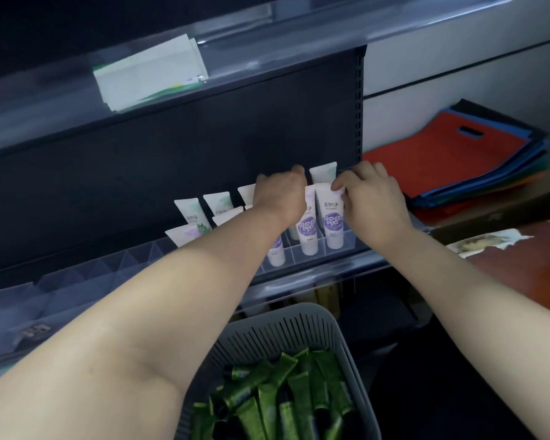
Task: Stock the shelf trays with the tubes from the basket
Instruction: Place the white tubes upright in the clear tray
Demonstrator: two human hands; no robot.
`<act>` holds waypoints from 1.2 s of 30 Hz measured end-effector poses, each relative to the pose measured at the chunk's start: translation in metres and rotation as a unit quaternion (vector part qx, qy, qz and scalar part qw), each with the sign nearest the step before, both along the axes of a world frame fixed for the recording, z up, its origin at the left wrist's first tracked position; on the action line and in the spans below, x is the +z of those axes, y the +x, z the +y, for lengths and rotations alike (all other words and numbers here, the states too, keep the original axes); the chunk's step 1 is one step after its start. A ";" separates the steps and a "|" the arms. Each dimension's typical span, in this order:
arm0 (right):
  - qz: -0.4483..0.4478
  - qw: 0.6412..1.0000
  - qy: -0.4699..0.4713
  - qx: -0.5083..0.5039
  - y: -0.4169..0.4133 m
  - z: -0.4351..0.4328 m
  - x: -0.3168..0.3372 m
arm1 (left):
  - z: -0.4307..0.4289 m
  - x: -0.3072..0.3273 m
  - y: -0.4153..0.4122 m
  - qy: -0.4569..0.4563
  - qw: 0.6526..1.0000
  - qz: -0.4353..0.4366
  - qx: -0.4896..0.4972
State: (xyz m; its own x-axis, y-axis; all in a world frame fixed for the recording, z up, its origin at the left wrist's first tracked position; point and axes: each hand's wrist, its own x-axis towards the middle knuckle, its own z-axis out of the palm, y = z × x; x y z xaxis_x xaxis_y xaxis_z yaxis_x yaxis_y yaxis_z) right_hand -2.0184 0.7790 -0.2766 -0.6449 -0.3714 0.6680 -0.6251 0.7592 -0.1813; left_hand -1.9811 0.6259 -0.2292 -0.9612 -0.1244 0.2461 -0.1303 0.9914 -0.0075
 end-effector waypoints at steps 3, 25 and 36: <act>-0.014 1.000 0.009 0.013 0.009 -0.001 -0.009 | -0.001 -0.002 0.001 0.000 1.000 0.005 0.011; -0.217 0.949 0.217 0.078 0.130 -0.010 -0.093 | -0.015 -0.073 0.161 0.098 0.983 0.129 -0.082; -0.327 0.888 0.321 0.041 0.189 -0.019 -0.139 | -0.079 -0.156 0.280 0.032 0.958 -0.202 0.203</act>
State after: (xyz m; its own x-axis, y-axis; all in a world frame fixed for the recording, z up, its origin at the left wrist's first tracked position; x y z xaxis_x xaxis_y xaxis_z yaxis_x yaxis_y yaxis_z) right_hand -1.8292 0.7597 -0.4158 -0.7695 -0.6044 -0.2065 -0.6039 0.7937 -0.0726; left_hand -1.7010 0.5467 -0.3853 -0.8457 -0.5106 -0.1553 -0.5043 0.8598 -0.0802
